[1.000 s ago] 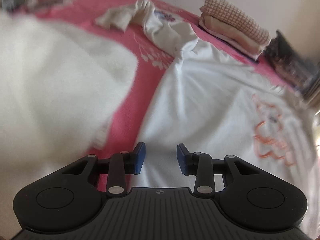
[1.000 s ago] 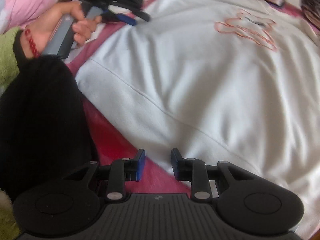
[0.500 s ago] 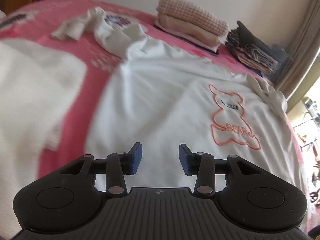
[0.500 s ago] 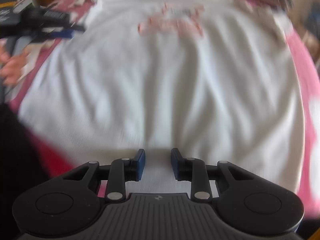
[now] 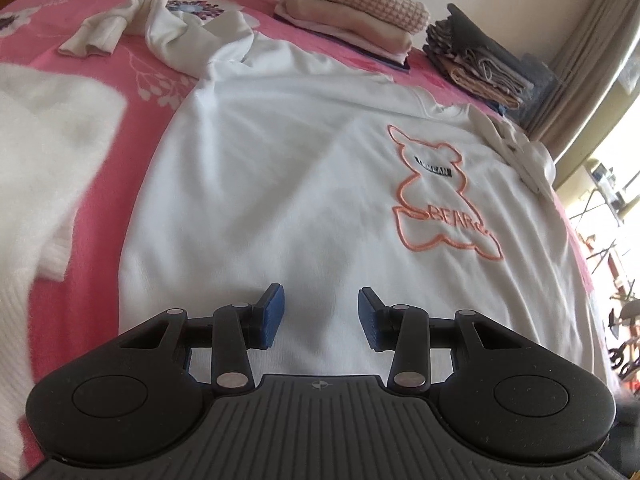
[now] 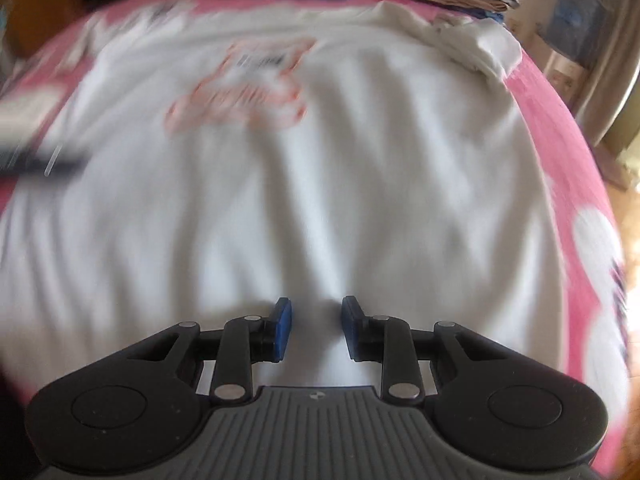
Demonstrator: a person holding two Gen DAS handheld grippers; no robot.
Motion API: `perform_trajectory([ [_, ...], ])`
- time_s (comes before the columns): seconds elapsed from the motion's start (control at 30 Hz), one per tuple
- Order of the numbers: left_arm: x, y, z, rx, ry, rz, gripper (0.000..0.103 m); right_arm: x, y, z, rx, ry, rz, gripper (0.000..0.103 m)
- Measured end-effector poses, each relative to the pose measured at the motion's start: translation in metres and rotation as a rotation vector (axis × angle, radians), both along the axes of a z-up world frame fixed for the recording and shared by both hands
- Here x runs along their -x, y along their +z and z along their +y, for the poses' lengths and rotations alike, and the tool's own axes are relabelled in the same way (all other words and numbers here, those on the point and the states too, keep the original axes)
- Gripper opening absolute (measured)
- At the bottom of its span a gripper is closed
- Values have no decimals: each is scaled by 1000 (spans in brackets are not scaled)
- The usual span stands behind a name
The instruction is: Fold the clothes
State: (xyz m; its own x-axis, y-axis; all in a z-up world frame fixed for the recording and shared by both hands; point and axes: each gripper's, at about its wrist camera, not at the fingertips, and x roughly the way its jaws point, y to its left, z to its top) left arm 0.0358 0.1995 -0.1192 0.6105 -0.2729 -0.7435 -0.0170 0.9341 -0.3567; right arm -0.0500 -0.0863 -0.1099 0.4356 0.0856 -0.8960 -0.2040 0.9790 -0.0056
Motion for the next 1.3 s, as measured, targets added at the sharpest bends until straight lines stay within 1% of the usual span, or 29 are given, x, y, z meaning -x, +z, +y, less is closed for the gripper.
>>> perform_trajectory([
  [0.07,-3,-1,-1,-4,2,-1,41,22,4,-4,-16,7,60,30],
  [0.13,-3,0,-5,-21,-6,-7,41,26,14,-11,-34,8,88,29],
  [0.17,-3,0,-7,-31,-10,-10,41,20,20,-15,-41,0,69,29],
  [0.2,-2,1,-8,-40,-15,-13,41,8,28,-20,-45,-17,19,29],
  [0.27,0,2,-10,-49,-22,-14,41,-25,39,-27,-21,-36,-99,29],
  [0.33,1,2,-11,-56,-23,-11,41,-69,34,-34,4,-52,-171,29],
  [0.37,1,2,-11,-61,-23,-9,41,-91,27,-39,20,-57,-190,29],
  [0.4,2,2,-11,-65,-22,-7,41,-108,17,-45,44,-58,-190,29],
  [0.43,2,2,-11,-69,-21,-5,42,-120,7,-52,69,-59,-178,29],
  [0.47,2,2,-11,-67,-19,-5,41,-123,-2,-61,87,-71,-157,29],
  [0.5,1,1,-10,-62,-15,-5,41,-117,-7,-74,78,-92,-139,29],
  [0.53,0,1,-9,-57,-11,-4,41,-108,-8,-88,46,-108,-132,29],
  [0.6,-3,-1,-8,-46,-1,-3,41,-77,-6,-111,23,-141,-92,29],
  [0.63,-4,-2,-8,-43,2,-5,42,-66,-2,-121,8,-165,-62,29],
  [0.7,-6,-2,-8,-42,5,-9,42,-55,13,-136,-59,-222,-8,29],
  [0.73,-6,-3,-9,-43,5,-11,42,-56,20,-138,-62,-230,-6,29],
  [0.8,-6,-3,-9,-45,6,-12,42,-68,33,-134,-67,-221,-42,30],
  [0.9,-4,-2,-10,-50,7,-13,42,-111,42,-111,-98,-157,-118,30],
  [1.0,-3,-2,-10,-58,5,-14,42,-161,31,-84,-105,-62,-185,29],
  [1.07,-3,-2,-11,-63,1,-15,42,-181,18,-82,-80,-39,-189,29],
  [1.1,-3,-2,-11,-64,0,-17,42,-187,10,-90,-68,-57,-178,29],
  [1.13,-3,-2,-10,-60,1,-18,42,-190,2,-105,-63,-98,-158,28],
  [1.17,-4,-3,-10,-57,1,-21,42,-186,-2,-124,-90,-140,-153,27],
  [1.2,-4,-3,-10,-53,2,-25,42,-176,-1,-145,-124,-187,-155,21],
  [1.23,-5,-3,-10,-51,-1,-31,42,-166,0,-164,-135,-236,-150,12],
  [1.3,-5,-2,-14,-55,-18,-47,42,-142,5,-196,-137,-329,-137,14],
])
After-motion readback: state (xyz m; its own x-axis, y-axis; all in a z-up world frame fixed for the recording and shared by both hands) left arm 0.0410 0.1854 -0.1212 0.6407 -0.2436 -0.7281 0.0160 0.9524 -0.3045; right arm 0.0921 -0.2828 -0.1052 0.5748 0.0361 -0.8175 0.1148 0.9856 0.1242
